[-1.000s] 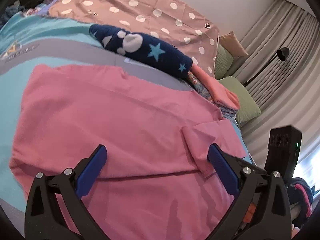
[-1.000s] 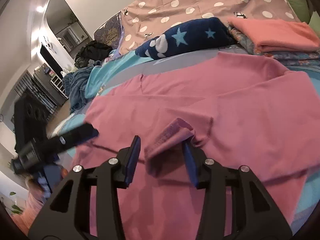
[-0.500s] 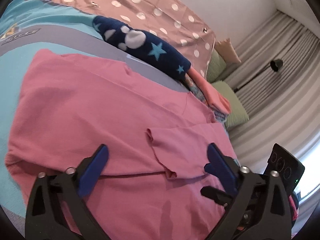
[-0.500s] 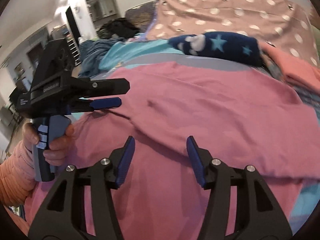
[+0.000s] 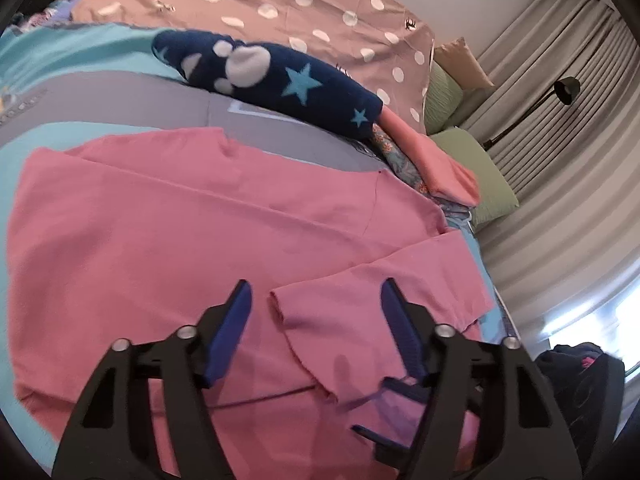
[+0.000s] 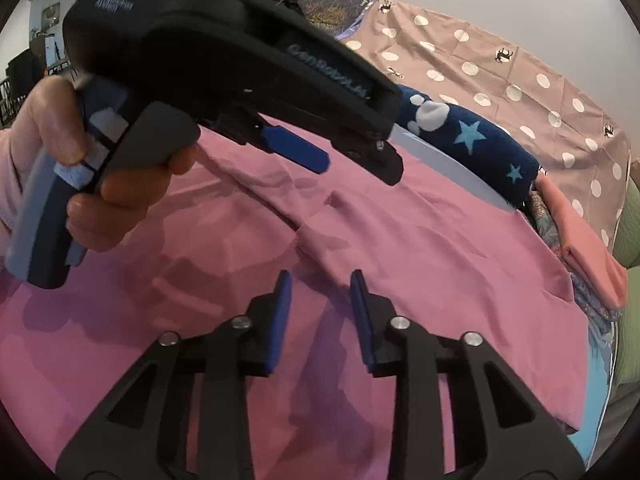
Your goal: Fold small clothes
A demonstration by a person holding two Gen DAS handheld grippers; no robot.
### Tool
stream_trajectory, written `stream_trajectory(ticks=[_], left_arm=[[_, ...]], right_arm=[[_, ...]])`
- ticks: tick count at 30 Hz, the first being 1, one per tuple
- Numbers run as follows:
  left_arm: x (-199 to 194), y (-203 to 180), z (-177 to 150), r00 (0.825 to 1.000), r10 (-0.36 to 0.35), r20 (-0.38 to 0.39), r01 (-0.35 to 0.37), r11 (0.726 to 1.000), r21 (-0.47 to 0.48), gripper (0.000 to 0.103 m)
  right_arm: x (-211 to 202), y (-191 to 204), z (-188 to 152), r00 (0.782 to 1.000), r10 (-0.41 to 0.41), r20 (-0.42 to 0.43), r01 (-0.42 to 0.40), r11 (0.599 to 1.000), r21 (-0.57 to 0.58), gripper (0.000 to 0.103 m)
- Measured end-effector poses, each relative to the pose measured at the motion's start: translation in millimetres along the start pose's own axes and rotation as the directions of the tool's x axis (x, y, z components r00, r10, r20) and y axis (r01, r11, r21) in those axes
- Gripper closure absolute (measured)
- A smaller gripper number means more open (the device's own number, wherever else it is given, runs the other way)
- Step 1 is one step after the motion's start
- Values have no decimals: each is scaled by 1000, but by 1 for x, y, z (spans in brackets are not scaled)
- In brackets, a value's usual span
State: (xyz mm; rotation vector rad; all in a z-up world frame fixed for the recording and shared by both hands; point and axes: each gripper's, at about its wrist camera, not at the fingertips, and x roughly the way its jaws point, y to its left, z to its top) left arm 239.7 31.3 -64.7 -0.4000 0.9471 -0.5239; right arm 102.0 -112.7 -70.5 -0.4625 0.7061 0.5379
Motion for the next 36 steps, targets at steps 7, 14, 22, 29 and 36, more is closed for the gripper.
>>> stream_trajectory(ticks=[7,14,22,29,36], left_arm=[[17,11,3,994,-83,-65,79,995,-64,43],[28,12,-2,988,-122,-93,117,991,-60,101],[-38,-39,50,976,-209,57,204,976,80,101],[-90,-36,61,989,-61,132,35,980,194,101],[-76,42,45,990,125,67,-130,988,79,101]], right_arm=[[9,-16,2,999,40,-1,-40,998,53,75],[19,-8,10,1000,19,-18,-19,1000,9,101],[-41,-48,59,978,-21,208,-8,991,137,101],[-25,-22,101,963,106,246,-138,983,118,101],[35,25,112,960,235,149,-253,961,115,101]])
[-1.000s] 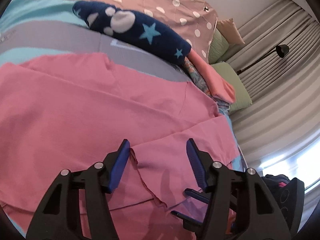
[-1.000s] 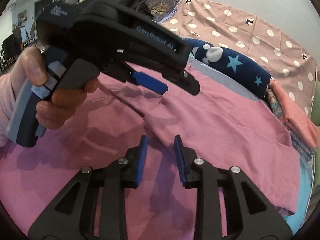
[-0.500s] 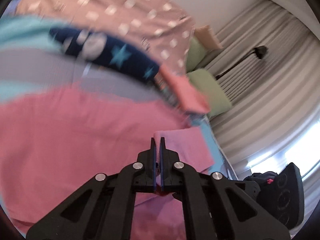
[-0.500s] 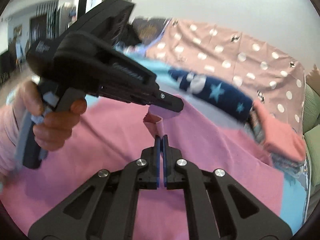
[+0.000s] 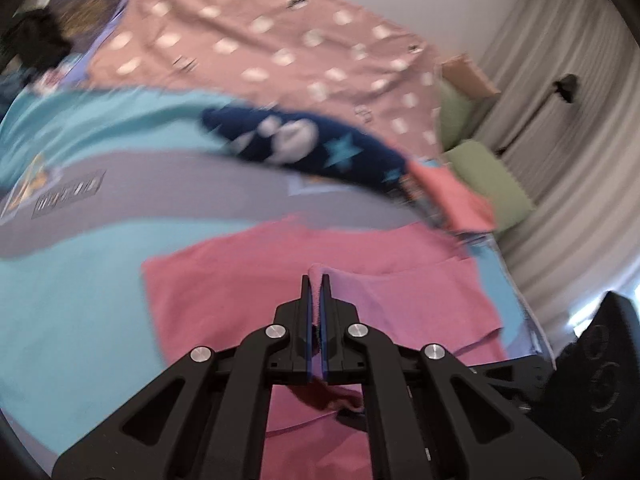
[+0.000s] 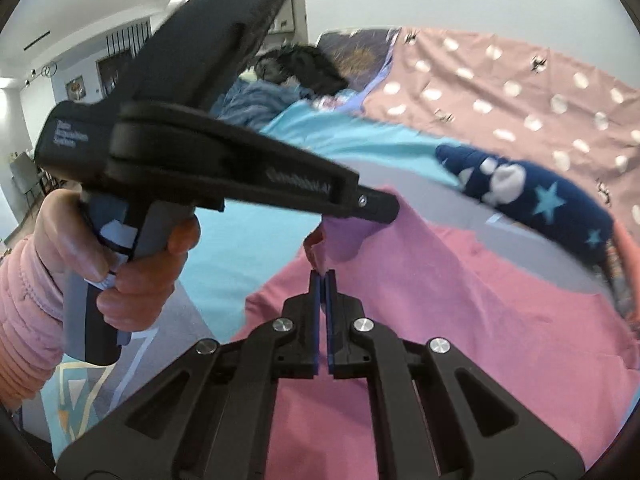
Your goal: Fold small clothes
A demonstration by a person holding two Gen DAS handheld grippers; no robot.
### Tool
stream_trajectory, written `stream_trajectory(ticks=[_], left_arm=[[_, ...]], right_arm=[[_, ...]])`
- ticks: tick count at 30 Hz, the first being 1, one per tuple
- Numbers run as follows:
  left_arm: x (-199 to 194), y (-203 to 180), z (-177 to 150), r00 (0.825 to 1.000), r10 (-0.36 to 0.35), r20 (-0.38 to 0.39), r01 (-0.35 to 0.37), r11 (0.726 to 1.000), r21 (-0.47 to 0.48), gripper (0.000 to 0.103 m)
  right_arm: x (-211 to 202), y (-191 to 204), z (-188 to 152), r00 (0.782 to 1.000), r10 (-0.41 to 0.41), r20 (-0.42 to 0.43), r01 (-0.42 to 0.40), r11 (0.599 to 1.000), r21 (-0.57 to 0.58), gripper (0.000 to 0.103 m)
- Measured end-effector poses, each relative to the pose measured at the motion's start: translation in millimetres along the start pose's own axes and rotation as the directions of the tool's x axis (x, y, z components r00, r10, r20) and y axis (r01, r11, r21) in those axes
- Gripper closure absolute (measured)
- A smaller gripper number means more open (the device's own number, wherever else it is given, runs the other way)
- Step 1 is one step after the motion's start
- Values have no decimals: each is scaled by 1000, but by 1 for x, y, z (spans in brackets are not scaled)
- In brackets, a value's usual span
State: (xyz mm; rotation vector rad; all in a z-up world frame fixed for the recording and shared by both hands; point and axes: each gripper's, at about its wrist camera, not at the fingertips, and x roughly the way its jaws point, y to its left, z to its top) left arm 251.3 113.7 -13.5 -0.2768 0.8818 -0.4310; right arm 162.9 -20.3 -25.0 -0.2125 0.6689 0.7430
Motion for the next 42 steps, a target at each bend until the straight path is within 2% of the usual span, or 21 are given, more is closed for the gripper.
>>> stream_trajectory(ticks=[3,5,7,8,11,14,16,19,20,21,23,24,25,27,28,29,32,35,37,38,42], left_arm=[[14,28,-10,998,34,-44,-36,998,-48,100],[20,38,-17,994,92,-53,-95,994,-60,99],[22,44,-22,987,155,-53,-158,985,-63,93],[22,46,-25,986,157,-53,-161,984,-70,91],[13,45,-30,986,164,-30,-165,984,-65,87],[4,32,-35,987,160,2,-160,987,-13,77],[5,23,-38,987,159,1,-159,987,14,75],[15,8,-45,987,157,-27,-156,986,53,73],[21,3,-49,984,170,-45,-166,983,73,67],[26,-1,-52,981,183,-58,-178,980,86,61],[41,-9,-63,964,250,-92,-236,961,142,61],[45,-14,-69,955,289,-72,-273,945,180,60],[44,-18,-72,949,311,-55,-295,935,196,60],[42,-25,-72,938,341,-56,-323,924,206,60],[39,-30,-70,938,340,-65,-321,926,200,60],[36,-35,-68,941,331,-64,-314,929,197,60],[25,-68,-58,955,297,-25,-284,932,225,59],[26,-113,-50,975,221,-8,-212,943,257,49],[39,-142,-46,984,176,-21,-162,944,288,48],[47,-156,-45,987,160,-30,-144,942,305,48],[93,-212,-40,992,93,-87,-58,938,342,48]], right_arm=[[14,1,-7,998,22,-51,-21,1000,10,99],[14,-1,-16,995,39,-86,-36,999,34,95],[5,-8,-29,994,41,-105,-35,998,58,93],[-2,-13,-36,993,33,-111,-26,998,63,93],[-27,-39,-62,990,-31,-134,44,994,98,91],[-61,-68,-88,984,-108,-142,133,975,181,89],[-83,-90,-107,978,-158,-138,189,948,255,87],[-121,-127,-139,959,-250,-136,283,877,388,81],[-129,-137,-150,949,-281,-145,317,850,422,81],[-139,-151,-164,918,-349,-186,396,798,455,81],[-148,-167,-183,863,-438,-253,505,727,466,81],[-156,-171,-191,870,-432,-239,492,719,491,81],[-162,-174,-195,889,-404,-216,455,722,522,81],[-170,-176,-197,905,-384,-183,419,727,544,80],[-174,-176,-196,904,-393,-167,417,728,544,72],[-177,-179,-194,902,-404,-152,418,727,545,65],[-186,-182,-193,919,-387,-79,362,743,563,64],[-181,-182,-197,932,-356,-69,330,756,565,62],[-178,-187,-205,929,-353,-110,348,732,586,65],[-180,-193,-211,933,-342,-112,335,710,619,71],[-194,-222,-238,966,-259,-6,165,598,784,79]])
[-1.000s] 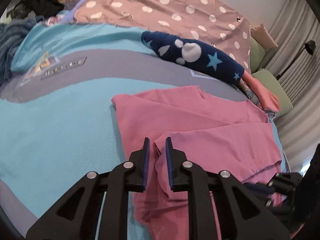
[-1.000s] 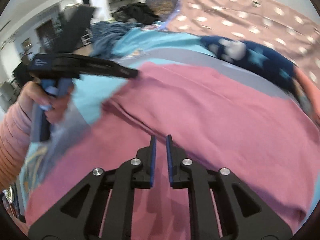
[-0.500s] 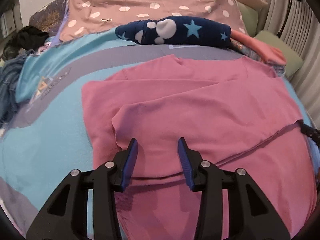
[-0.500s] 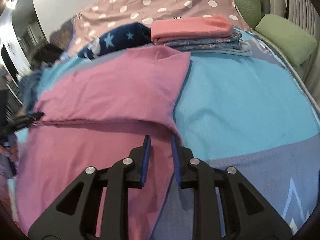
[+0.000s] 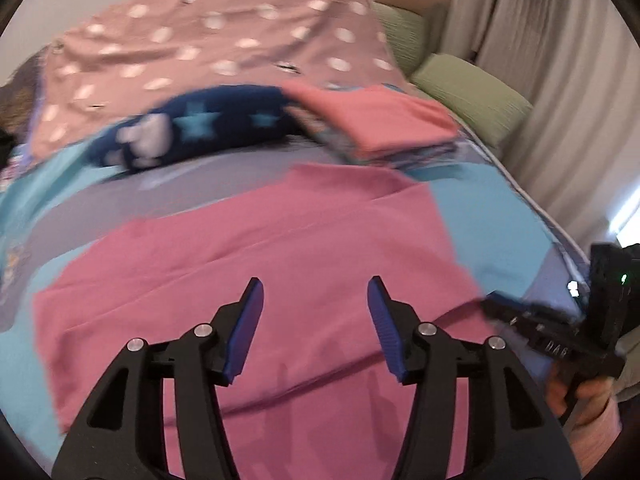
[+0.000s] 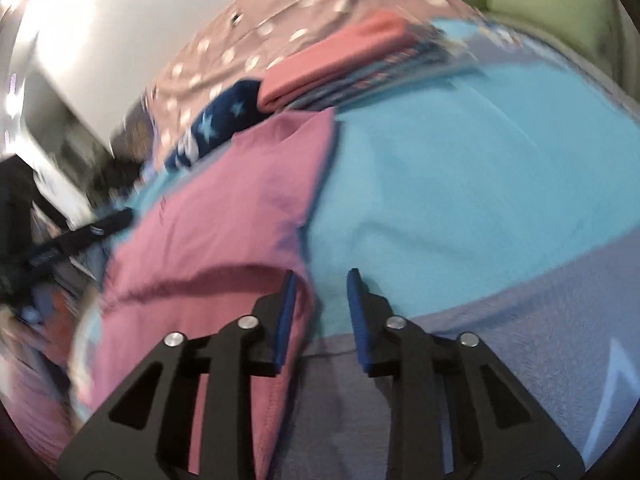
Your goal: Fold small clothes
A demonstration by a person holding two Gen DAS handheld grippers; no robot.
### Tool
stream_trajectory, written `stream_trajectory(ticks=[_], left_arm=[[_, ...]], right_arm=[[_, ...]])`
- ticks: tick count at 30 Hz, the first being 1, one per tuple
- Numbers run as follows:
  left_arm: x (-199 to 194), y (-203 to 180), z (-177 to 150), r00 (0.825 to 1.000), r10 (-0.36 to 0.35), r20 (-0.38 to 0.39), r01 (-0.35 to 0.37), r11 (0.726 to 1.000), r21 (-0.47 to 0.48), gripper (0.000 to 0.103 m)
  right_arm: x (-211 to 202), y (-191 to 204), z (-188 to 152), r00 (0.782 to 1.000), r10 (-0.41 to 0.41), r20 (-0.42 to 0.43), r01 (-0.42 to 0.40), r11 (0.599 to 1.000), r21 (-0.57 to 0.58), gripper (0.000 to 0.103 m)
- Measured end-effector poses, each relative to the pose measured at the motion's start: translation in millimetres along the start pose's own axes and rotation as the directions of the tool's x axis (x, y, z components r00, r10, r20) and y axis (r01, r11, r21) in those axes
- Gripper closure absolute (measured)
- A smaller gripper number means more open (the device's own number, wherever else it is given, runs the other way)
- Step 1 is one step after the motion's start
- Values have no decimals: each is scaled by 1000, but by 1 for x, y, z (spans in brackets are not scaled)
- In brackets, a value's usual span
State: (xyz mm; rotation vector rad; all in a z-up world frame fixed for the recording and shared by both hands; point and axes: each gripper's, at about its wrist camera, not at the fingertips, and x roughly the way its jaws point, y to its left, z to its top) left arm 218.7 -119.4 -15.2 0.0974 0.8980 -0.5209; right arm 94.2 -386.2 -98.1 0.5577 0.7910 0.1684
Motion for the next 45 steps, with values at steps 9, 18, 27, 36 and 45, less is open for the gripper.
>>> stream_trajectory(ticks=[9,18,27,36,45], left_arm=[[109,-100,56,985,-80,-154,90,994,62,67],[154,-125,66,985,-92,-143,101,993,61,40],[33,-72,32,991,-130,3,130,991,36,37],[-89,93,-133,967,248,51,-233,951,-204,20],[-150,131,-255,986,155,60,-120,915,-386,20]], right_arm=[[-5,1,-5,999,42,12,-42,999,5,73],[-4,-2,-4,997,78,6,-79,997,6,66],[-8,-1,-7,996,88,15,-88,996,-2,65],[-6,1,-7,996,83,16,-83,996,-12,64],[-35,29,-46,1000,-6,-11,4,993,-117,56]])
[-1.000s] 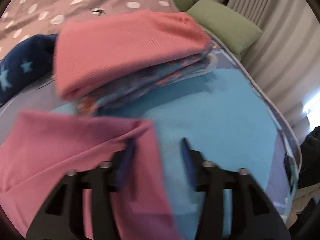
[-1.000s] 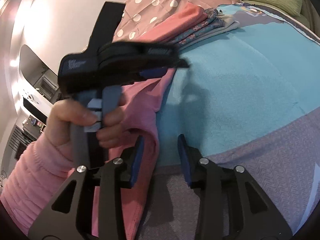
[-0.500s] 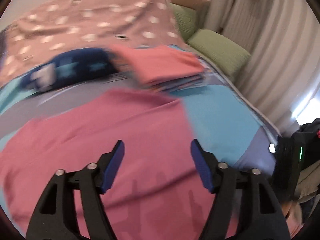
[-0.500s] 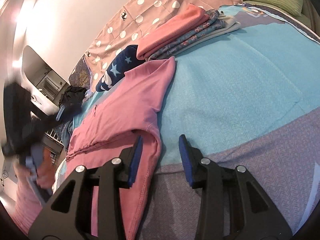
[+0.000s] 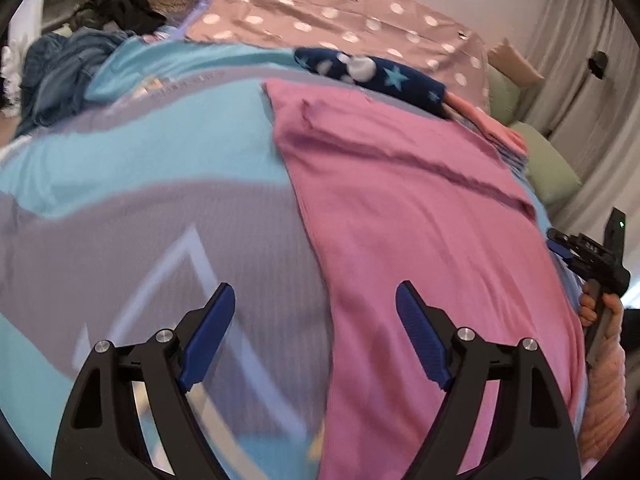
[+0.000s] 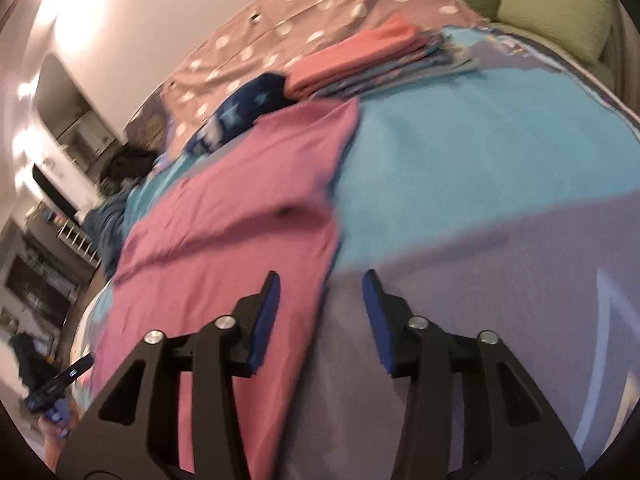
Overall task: Fold small clothes
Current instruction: 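Smooth the narrowed pink shirt flat with both grippers open, then close both grippers on the pink shirt's hem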
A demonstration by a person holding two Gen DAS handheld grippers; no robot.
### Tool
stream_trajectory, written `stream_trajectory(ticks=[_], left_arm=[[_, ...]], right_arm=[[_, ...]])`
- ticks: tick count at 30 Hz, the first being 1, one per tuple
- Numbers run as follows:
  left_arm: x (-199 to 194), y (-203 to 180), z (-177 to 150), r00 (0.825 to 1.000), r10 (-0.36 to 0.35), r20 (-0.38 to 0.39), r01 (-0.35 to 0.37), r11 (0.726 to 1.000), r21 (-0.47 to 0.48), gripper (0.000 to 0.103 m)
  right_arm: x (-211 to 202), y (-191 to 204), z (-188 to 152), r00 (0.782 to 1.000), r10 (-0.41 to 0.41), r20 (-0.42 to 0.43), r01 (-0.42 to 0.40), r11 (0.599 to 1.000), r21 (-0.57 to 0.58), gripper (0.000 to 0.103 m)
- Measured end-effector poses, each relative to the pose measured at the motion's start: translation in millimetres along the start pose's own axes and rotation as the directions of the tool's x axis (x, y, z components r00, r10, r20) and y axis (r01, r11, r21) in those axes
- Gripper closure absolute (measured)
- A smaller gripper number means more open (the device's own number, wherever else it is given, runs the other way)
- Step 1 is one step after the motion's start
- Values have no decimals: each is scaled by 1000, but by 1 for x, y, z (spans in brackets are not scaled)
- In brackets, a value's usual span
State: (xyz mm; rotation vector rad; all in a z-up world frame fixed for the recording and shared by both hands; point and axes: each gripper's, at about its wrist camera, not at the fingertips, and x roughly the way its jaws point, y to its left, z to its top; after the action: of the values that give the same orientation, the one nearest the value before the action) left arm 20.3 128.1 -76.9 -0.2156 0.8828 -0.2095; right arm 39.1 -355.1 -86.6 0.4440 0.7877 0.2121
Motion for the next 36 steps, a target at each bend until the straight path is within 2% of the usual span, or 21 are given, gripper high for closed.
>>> stream_trajectory(ticks=[2,7,11,14,18,21,23,28,29,31,33,34,35,36], left_arm=[[-2,-3,-13,1000,-9,-12,10,999,41,20],[-14,-23,-37,999,-11,-37,17,986,165,20],[-27,-25,-56,998,-49,-42,55,986,159,20],[-37,-28,-69,996,-74,-42,80,984,157,20],[-50,-31,-86,991,-121,-56,128,981,146,20],[-55,-32,-96,990,-127,-59,134,981,140,20],[-61,-30,-102,988,-143,-60,149,982,119,20],[-79,-23,-123,964,-254,-76,257,966,36,27],[-80,-23,-126,960,-269,-79,272,962,32,31],[-82,-25,-134,948,-305,-86,309,950,35,49],[-77,-27,-137,942,-320,-97,324,945,32,61],[-73,-28,-137,944,-316,-93,320,947,27,72],[-69,-27,-135,946,-314,-86,316,948,19,81],[-66,-25,-132,947,-309,-83,311,951,1,97]], right_arm=[[-13,11,-22,999,11,-37,-13,999,-32,54],[-46,40,-69,994,-44,-95,33,993,-116,42],[-68,63,-101,984,-103,-143,78,983,-169,41],[-82,83,-123,980,-130,-148,92,966,-243,40],[-92,105,-150,976,-133,-170,70,940,-335,38],[-93,104,-158,975,-115,-192,49,946,-321,38],[-100,94,-161,975,-84,-205,29,965,-260,38],[-125,78,-176,973,21,-232,-60,985,-163,38],[-127,76,-179,970,38,-239,-78,984,-157,39],[-129,74,-186,965,69,-253,-109,983,-148,41],[-122,71,-188,964,92,-250,-125,985,-119,45],[-119,71,-187,964,99,-248,-128,986,-107,60],[-115,70,-185,965,101,-244,-128,987,-97,93],[-113,70,-183,960,120,-253,-145,986,-82,95]])
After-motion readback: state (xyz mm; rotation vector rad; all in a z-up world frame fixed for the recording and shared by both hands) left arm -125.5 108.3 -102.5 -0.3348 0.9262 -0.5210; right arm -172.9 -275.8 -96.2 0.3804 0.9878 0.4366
